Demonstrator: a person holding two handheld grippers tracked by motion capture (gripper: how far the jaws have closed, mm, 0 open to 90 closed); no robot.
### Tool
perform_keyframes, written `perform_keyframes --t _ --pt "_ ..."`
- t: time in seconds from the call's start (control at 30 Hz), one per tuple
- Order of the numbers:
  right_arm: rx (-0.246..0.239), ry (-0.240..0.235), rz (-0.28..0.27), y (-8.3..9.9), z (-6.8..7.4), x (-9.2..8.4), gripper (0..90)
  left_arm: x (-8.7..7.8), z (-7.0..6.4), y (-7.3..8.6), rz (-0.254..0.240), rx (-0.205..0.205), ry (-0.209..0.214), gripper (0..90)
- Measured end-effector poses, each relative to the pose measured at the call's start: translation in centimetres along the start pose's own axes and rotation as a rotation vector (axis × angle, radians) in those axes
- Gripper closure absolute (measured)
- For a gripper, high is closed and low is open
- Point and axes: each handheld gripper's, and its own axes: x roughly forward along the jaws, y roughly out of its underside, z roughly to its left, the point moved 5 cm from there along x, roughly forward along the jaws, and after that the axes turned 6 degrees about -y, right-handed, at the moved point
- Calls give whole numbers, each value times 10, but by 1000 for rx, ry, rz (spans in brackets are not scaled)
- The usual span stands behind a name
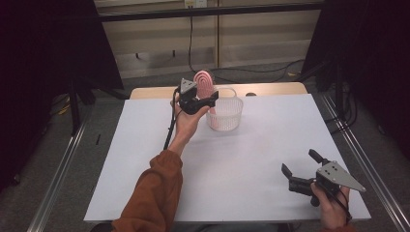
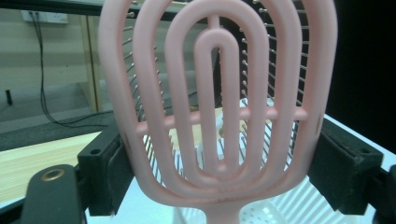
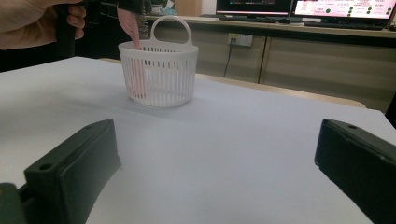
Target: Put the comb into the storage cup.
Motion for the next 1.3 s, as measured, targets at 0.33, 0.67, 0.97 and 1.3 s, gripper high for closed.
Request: perform_keyframes --t 0.33,0.67,0.97,1.3 --pt "-5 -3 5 1 0 1 0 2 10 7 72 30 -19 116" --pt "-4 -2 4 1 0 1 0 8 9 13 86 55 -18 140" --pt "-4 -2 5 1 0 1 0 7 8 17 129 63 7 103" --pt "-6 -4 4 1 0 1 0 5 12 15 122 56 12 57"
